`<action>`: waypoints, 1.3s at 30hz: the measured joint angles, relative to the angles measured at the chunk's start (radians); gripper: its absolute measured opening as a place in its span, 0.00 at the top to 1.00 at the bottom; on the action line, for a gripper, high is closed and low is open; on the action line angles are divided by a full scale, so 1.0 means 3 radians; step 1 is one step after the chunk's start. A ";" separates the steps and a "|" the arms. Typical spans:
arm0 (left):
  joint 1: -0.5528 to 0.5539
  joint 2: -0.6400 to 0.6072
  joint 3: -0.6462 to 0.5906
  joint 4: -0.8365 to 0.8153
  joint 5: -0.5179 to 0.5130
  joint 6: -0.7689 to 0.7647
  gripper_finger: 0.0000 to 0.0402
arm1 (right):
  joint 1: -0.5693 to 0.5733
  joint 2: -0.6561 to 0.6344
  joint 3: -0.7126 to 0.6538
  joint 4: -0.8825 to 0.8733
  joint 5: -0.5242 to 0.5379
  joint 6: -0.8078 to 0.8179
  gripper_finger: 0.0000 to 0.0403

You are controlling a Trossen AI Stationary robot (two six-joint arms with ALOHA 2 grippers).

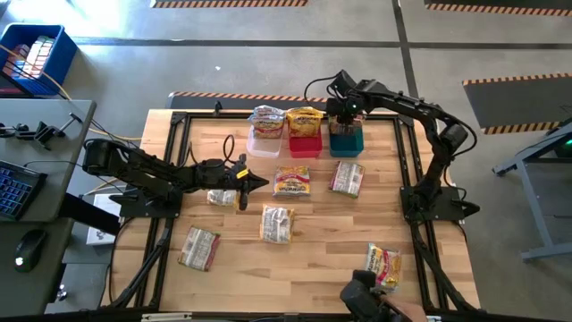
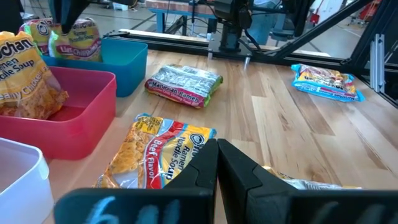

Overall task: Sort Maruchan noodles
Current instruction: Put the yellow noodle pack into the blue bin, then put the yellow noodle pack into the red bin

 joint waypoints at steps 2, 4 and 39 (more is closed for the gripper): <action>-0.0018 0.0000 0.0000 -0.0001 0.0000 0.0000 1.00 | -0.0002 0.0007 0.0000 0.0039 -0.0015 0.0000 0.99; -0.0032 0.0000 0.0000 0.0000 0.0000 0.0000 1.00 | -0.0001 0.0007 -0.0001 0.0078 -0.0049 0.0019 0.99; -0.0343 0.0012 0.0056 -0.0009 -0.0268 0.0369 1.00 | 0.0662 -0.1927 -0.2245 0.2764 -0.0518 0.1214 0.96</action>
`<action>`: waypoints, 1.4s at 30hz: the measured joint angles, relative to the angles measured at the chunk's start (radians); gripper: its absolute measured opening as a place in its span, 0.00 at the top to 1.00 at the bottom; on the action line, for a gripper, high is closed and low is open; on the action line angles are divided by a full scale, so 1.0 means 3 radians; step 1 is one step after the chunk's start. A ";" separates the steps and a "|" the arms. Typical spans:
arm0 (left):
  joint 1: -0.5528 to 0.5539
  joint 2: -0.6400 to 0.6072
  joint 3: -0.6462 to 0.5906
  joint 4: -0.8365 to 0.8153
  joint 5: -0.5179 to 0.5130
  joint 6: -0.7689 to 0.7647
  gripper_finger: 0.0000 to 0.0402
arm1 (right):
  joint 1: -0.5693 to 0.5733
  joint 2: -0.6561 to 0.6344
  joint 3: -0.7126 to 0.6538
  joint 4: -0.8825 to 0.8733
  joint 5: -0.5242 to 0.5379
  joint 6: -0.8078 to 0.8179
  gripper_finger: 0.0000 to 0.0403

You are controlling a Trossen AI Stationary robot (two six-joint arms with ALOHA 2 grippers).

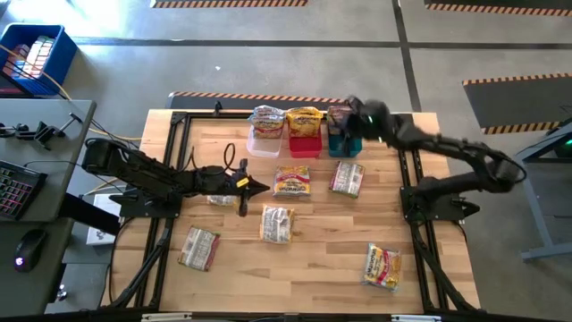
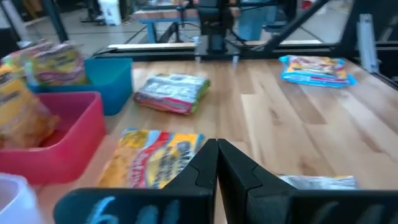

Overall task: Sort Maruchan noodles
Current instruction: Put the yellow noodle pack into the red bin

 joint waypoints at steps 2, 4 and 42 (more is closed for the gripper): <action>-0.0074 0.0048 0.0051 -0.0035 0.0003 0.0002 1.00 | 0.0176 -0.0193 -0.0394 0.0545 -0.0009 0.0128 0.98; -0.0151 0.0117 0.0115 -0.0105 0.0002 -0.0014 1.00 | 0.0350 -0.0349 -0.0735 0.0985 -0.0005 0.0250 0.99; -0.1877 0.1103 0.1973 -0.3530 -0.1821 -0.0975 0.64 | 0.1808 -0.0614 -0.1637 0.1743 0.0795 0.0838 0.73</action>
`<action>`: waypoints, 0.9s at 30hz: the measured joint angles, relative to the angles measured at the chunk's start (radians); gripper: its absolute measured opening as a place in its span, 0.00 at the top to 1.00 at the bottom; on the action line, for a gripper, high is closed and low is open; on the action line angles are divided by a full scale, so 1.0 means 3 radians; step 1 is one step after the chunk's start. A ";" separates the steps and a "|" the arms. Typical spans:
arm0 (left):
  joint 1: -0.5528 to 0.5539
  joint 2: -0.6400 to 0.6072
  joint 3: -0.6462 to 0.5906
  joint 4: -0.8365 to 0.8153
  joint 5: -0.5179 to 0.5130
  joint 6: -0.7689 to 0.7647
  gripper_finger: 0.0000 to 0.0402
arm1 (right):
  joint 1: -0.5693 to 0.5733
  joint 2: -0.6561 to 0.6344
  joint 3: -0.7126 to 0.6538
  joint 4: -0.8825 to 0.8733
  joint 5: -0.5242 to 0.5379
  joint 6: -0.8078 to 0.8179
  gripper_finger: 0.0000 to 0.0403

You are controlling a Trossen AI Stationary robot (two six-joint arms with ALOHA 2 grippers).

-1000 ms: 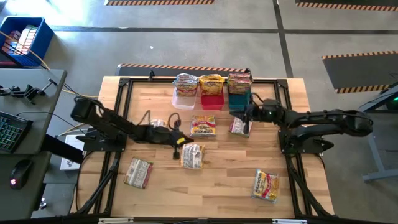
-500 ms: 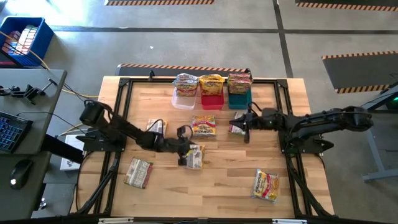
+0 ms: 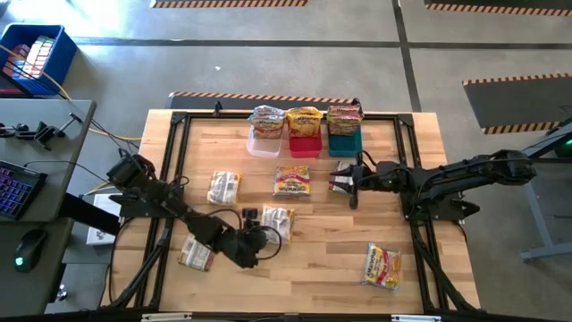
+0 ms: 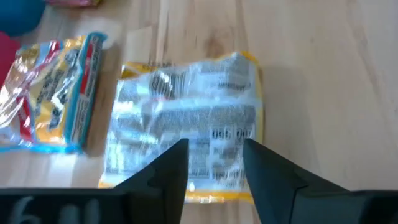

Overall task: Sort Maruchan noodles
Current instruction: Put the yellow noodle pack into the red bin

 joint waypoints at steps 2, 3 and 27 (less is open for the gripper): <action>-0.0038 0.0000 0.0001 -0.0092 -0.0009 -0.0076 0.61 | 0.0003 0.0000 0.0000 0.0000 0.0000 0.0006 0.68; -0.0053 0.0003 0.0001 -0.0121 -0.0002 -0.0098 0.60 | 0.0003 0.0000 0.0000 0.0000 0.0000 0.0006 0.66; 0.0045 0.0417 0.0004 -0.0074 -0.0110 0.0456 0.85 | 0.0001 0.0000 0.0006 0.0122 -0.0289 -0.0052 0.54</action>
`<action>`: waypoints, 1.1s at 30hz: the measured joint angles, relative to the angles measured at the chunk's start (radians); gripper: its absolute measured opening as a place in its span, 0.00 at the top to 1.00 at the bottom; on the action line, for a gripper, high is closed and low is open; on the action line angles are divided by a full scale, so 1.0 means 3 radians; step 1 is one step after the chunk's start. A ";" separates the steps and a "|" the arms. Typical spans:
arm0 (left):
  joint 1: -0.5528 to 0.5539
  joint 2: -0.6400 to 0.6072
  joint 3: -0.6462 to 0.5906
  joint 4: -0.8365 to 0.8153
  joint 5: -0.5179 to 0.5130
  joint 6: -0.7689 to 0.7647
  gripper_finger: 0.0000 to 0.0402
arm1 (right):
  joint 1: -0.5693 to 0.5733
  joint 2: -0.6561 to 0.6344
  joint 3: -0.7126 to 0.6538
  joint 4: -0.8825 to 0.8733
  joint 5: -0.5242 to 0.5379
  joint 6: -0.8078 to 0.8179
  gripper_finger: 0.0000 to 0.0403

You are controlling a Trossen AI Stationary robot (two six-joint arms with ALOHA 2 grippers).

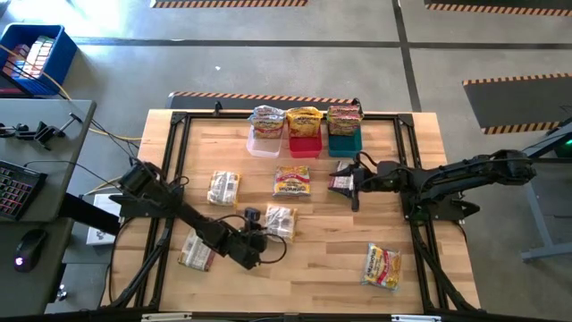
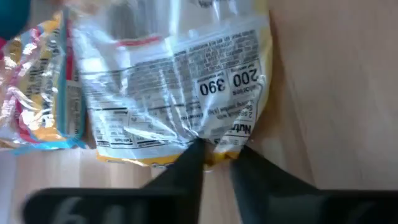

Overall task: Sort Maruchan noodles
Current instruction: Put the yellow noodle pack into the red bin

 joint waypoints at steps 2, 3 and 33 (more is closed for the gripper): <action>0.0028 -0.0008 -0.0002 -0.0019 0.0032 0.0080 0.95 | 0.0002 0.0001 0.0000 -0.0003 -0.0008 0.0049 0.54; 0.0037 -0.0032 -0.0006 -0.0049 0.0039 0.0112 0.97 | 0.0013 0.0014 0.0000 0.0002 -0.0040 0.0041 0.54; 0.0698 -0.1593 -0.0005 0.0704 0.0195 -0.0251 1.00 | 0.1112 0.1934 0.0387 0.1871 0.1225 -0.0037 0.33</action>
